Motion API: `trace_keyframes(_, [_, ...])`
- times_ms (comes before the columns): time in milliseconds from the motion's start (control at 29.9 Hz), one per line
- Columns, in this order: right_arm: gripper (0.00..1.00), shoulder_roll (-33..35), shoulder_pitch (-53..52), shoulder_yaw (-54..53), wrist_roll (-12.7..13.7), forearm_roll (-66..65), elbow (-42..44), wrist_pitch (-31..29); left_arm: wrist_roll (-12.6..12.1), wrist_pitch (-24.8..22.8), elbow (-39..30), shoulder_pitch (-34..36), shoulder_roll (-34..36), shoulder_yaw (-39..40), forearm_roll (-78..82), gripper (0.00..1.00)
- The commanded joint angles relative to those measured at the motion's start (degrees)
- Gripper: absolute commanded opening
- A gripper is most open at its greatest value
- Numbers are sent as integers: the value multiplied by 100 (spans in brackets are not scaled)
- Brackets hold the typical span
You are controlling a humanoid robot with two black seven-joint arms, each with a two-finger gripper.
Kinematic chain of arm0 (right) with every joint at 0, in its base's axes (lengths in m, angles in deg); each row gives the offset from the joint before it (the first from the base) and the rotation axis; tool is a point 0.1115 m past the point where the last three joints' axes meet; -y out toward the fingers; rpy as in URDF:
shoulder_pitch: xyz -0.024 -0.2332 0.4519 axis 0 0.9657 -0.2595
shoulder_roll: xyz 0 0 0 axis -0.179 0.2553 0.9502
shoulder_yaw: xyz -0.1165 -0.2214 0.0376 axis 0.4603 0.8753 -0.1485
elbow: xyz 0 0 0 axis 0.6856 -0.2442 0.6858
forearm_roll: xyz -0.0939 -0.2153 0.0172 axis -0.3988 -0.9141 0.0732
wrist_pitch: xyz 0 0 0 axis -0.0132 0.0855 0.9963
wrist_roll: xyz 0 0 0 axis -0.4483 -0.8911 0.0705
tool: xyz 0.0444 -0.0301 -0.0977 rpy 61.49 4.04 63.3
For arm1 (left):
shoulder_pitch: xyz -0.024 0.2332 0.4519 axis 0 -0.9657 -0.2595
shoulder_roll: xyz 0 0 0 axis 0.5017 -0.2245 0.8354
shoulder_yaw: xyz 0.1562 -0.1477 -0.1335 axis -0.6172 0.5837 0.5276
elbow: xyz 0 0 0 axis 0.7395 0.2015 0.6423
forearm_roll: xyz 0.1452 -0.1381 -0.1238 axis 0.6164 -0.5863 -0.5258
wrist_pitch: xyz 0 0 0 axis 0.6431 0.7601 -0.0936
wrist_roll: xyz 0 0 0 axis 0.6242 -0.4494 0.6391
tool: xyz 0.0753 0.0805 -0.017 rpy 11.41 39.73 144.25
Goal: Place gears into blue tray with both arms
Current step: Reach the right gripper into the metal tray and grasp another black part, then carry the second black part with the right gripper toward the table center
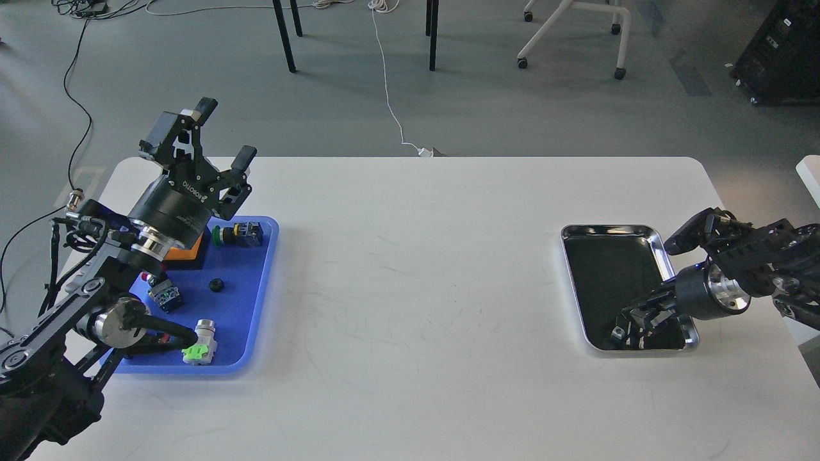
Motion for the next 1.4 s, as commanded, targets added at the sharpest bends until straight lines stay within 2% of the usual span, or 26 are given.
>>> trace_keyframes(0, [21,20,-115,-10,3,37,-106,3,0,0,-1,-9,0,0,0,98])
trace_keyframes(368, [21,-181,-1090,-1,3,423,-546,-85,-9,0,-1,-9,-9,0,0,98])
trace_keyframes(601, [22,-1313,-1556,491,3,1073,-450,-112,-9,0,-1,-18,-9,-1,17,98])
trace_keyframes(902, [22,-2808,-1557,851,3,1303,235,-24,-18,0,-1,-44,9,-9,17,98])
trace_keyframes(1136, [22,-3547,-1548,1080,3,1856,517,143,-18,0,-1,-79,9,-9,17,98])
trace_keyframes(1370, [24,-3996,-1460,1467,3,2128,755,582,-18,0,-1,-79,9,-9,17,98])
